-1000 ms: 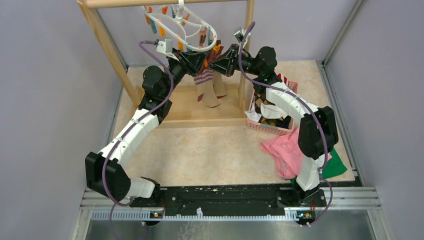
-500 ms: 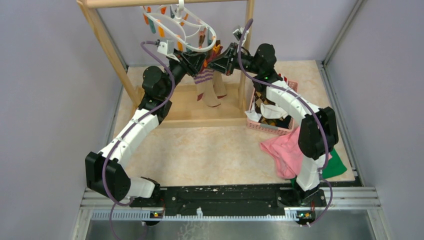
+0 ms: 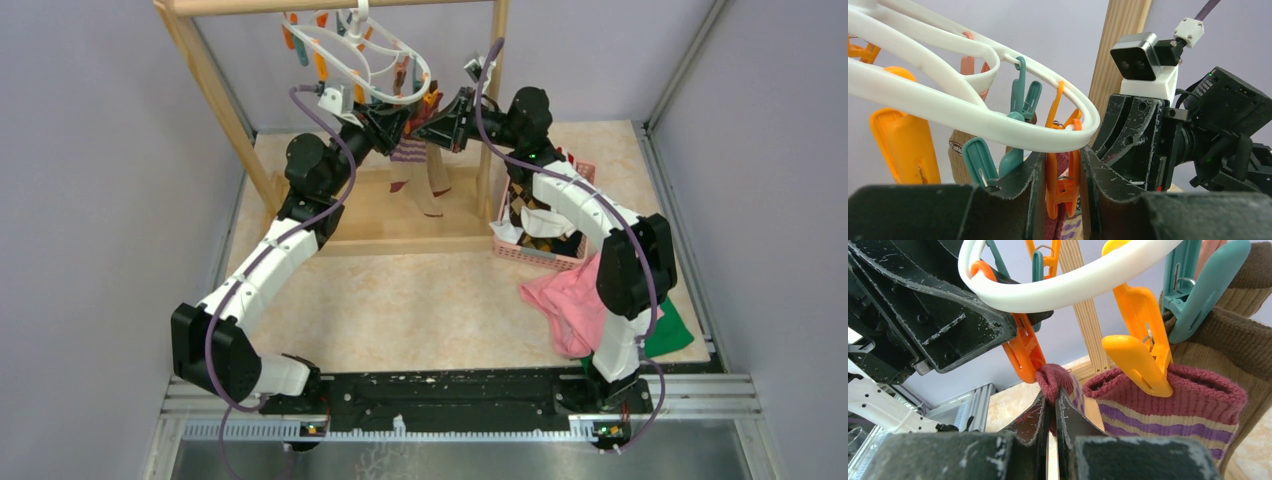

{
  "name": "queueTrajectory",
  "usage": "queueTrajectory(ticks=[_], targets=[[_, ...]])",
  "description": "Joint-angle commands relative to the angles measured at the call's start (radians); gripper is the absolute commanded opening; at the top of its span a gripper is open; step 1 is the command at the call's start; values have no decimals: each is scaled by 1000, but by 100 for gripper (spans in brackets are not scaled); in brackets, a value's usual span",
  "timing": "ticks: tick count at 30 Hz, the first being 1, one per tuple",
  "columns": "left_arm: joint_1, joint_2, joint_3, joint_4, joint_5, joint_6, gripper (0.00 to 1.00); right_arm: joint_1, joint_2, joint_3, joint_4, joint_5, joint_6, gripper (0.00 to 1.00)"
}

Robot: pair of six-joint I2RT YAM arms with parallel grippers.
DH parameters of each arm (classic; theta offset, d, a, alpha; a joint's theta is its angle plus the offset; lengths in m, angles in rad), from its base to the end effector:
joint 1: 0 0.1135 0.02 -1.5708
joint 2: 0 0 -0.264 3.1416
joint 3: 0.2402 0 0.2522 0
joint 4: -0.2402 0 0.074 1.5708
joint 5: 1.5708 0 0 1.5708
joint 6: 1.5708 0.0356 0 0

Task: Clip the socks to the hanger
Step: Clamp the sock onto the hanger.

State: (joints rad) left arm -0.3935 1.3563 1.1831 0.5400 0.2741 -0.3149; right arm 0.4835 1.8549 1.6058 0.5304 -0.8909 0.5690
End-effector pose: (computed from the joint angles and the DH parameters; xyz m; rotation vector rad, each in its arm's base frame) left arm 0.2886 -0.1303 0.4272 0.2953 1.2204 -0.7807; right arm 0.3756 0.2285 0.3914 -0.7782 1.3498 1.4216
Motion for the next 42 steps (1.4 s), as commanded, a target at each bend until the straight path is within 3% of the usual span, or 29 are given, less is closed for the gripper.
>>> queueTrajectory(ticks=[1,24,30,42], targets=[[-1,-32,-13,23,16,70,18,15,-61,58,49,-33,14,0],[2,-29,-25,70,88,88,18,12,-53,55,158,-97,65,0],[5,-32,-27,69,84,86,18,-1,-56,38,261,-107,131,0],[15,-36,-37,115,111,32,18,-3,-34,60,179,-111,88,0]])
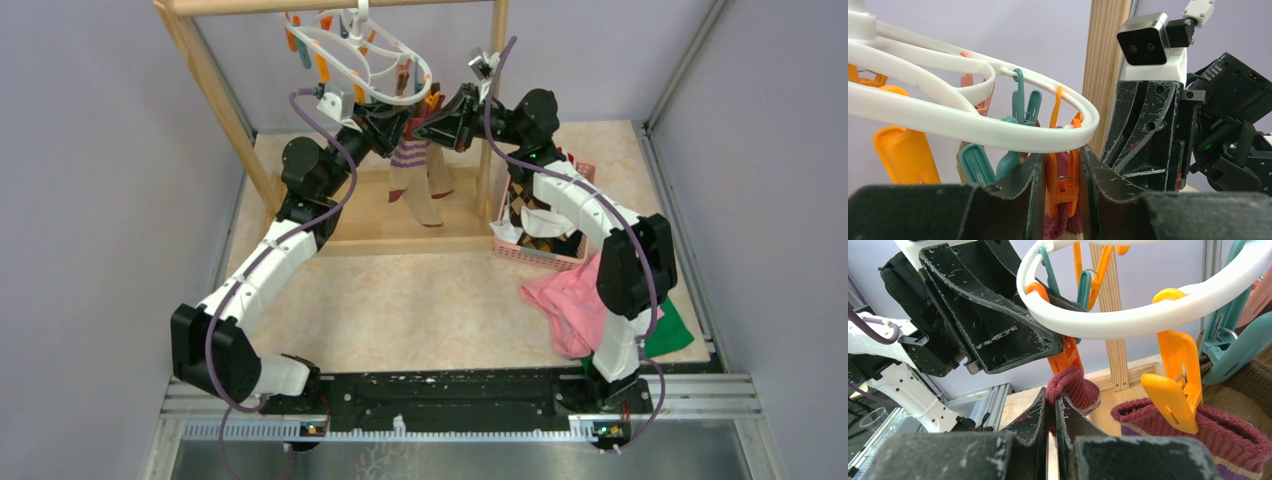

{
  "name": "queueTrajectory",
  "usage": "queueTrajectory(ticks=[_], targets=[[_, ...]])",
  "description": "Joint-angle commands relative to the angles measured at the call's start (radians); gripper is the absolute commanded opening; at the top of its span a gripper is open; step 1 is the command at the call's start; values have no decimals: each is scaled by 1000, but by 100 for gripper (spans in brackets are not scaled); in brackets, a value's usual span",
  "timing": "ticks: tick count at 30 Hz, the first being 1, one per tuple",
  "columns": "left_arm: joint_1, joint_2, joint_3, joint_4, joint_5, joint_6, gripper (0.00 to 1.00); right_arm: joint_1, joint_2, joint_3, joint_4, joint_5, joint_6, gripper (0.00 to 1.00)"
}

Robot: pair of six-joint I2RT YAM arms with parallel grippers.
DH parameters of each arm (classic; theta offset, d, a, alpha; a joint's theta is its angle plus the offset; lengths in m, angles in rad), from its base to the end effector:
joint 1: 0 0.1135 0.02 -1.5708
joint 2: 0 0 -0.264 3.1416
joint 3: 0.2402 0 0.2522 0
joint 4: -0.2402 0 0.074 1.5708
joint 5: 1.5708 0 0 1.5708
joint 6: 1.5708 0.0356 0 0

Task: Clip the socks to the hanger
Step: Clamp the sock onto the hanger.

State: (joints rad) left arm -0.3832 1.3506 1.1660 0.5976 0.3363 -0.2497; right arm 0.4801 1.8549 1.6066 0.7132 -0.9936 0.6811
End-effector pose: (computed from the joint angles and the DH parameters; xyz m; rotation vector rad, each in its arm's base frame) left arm 0.2856 -0.1278 0.4283 0.3833 1.1532 -0.7498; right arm 0.3673 0.2249 0.4068 -0.8684 1.2156 1.5063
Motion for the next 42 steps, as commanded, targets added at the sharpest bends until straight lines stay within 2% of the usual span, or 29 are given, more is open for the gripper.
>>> queueTrajectory(ticks=[1,8,17,26,32,42], targets=[[8,-31,-21,63,54,-44,18,1,-33,61,-16,-7,-31,0],[27,-36,-37,105,94,-100,18,-2,-30,61,-30,-19,-48,0],[40,-42,-48,114,87,-91,18,-4,-15,58,94,-91,31,0],[43,-47,-55,142,107,-105,18,-3,-3,70,107,-110,47,0],[49,-47,-70,184,110,-138,18,-4,14,79,175,-129,113,0],[81,-44,-85,264,188,-229,18,-2,27,101,54,-126,29,0]])
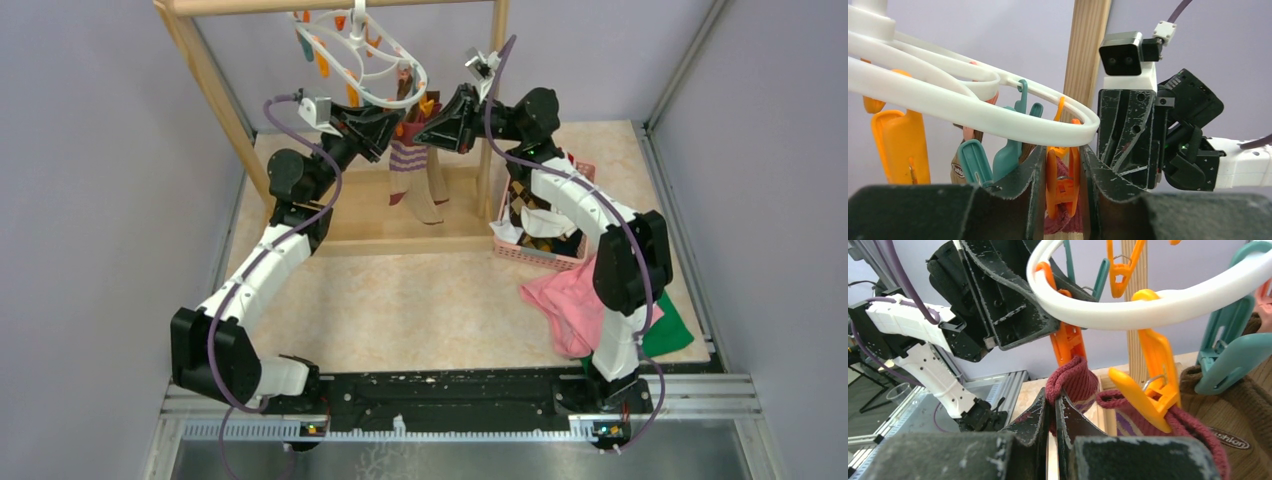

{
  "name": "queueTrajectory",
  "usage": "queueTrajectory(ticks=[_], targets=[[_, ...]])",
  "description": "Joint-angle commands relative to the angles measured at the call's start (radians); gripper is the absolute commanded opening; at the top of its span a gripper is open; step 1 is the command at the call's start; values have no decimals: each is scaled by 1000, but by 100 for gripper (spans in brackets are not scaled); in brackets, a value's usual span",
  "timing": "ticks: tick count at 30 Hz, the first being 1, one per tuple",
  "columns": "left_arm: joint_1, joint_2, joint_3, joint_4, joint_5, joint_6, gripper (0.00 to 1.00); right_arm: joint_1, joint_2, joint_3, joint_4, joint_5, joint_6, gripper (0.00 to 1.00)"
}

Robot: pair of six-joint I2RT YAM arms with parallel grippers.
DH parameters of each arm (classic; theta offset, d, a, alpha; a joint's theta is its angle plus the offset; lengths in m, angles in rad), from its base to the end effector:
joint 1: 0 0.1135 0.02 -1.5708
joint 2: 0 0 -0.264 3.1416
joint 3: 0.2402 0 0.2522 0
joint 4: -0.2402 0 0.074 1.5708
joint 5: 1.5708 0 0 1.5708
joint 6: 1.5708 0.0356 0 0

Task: Clip the socks to the hanger
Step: Clamp the sock onto the hanger.

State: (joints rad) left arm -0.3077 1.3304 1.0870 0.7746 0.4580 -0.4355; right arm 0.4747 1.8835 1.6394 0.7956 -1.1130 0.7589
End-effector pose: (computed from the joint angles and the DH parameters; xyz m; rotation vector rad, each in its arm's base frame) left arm 0.2818 -0.1061 0.4228 0.3626 1.0838 -0.9015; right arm 0.3677 0.2249 0.4107 -0.9811 1.1725 1.5759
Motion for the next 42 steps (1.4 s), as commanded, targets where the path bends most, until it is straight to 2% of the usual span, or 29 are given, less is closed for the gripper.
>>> queueTrajectory(ticks=[1,8,15,29,35,42], targets=[[5,-23,-6,90,72,-48,17,3,-2,71,-42,-5,-61,0],[8,-22,-3,95,96,-62,15,4,-7,79,-94,3,-140,0],[9,-19,-3,89,89,-48,16,8,1,78,39,-30,-40,0],[9,-16,5,110,120,-49,17,21,19,113,28,-46,-33,0],[9,-20,-5,120,113,-42,19,22,19,101,88,-51,15,0],[9,-34,-19,128,96,-41,33,22,20,97,85,-50,17,0]])
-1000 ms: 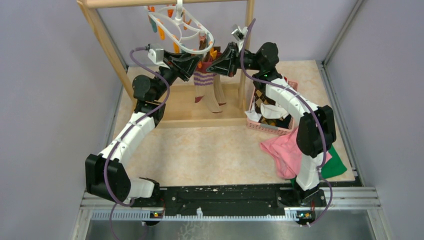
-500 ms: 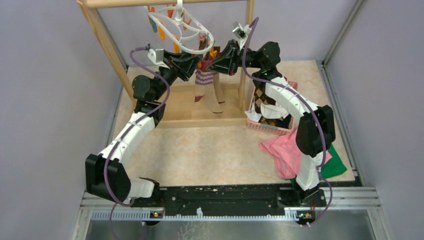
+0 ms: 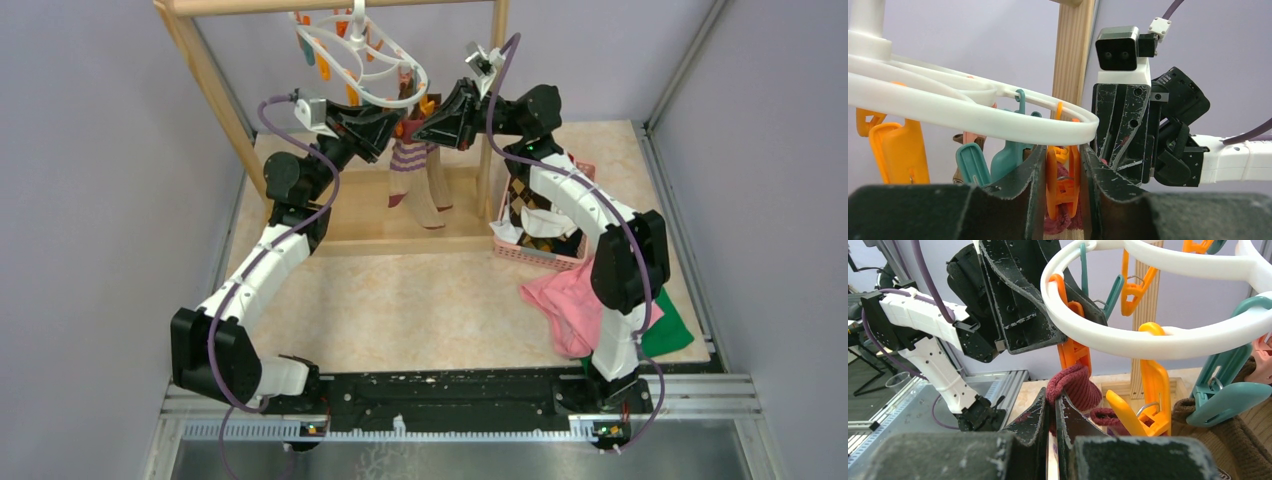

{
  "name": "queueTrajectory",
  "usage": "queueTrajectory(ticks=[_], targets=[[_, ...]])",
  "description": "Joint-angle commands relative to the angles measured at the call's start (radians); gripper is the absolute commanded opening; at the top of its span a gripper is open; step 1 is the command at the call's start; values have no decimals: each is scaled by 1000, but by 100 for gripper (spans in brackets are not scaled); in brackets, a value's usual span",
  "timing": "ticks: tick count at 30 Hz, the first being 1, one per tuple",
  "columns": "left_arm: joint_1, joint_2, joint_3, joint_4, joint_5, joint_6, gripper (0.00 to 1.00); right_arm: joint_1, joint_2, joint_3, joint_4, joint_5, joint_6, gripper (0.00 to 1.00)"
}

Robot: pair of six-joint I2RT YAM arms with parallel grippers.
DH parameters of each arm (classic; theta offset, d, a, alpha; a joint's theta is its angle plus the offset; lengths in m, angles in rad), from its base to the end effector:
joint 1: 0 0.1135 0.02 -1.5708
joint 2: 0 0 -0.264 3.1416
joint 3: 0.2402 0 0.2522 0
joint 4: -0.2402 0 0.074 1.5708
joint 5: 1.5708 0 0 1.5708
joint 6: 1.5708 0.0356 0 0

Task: Clip the socks to the hanger
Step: Clamp the sock onto the hanger.

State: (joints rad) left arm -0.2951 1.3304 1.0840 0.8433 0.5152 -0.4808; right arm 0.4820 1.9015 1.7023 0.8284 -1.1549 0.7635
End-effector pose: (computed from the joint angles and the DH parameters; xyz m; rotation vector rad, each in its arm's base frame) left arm 0.2783 -0.1029 0.4274 0.3988 1.0318 -0.9491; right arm 0.3652 0.2278 0.4255 -1.0534 1.0932 1.5657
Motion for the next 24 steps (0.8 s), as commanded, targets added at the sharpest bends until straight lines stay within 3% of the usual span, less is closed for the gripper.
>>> queueTrajectory(ticks=[1,18,24], targets=[[-4,-36,-17,59,36,5,35,15,3,34,53,-6,12,0],[-4,-89,-46,29,-1,12,68,11,-10,11,-23,5,-48,0],[-4,-155,-85,-38,-41,36,68,6,-45,-6,-253,56,-259,20]])
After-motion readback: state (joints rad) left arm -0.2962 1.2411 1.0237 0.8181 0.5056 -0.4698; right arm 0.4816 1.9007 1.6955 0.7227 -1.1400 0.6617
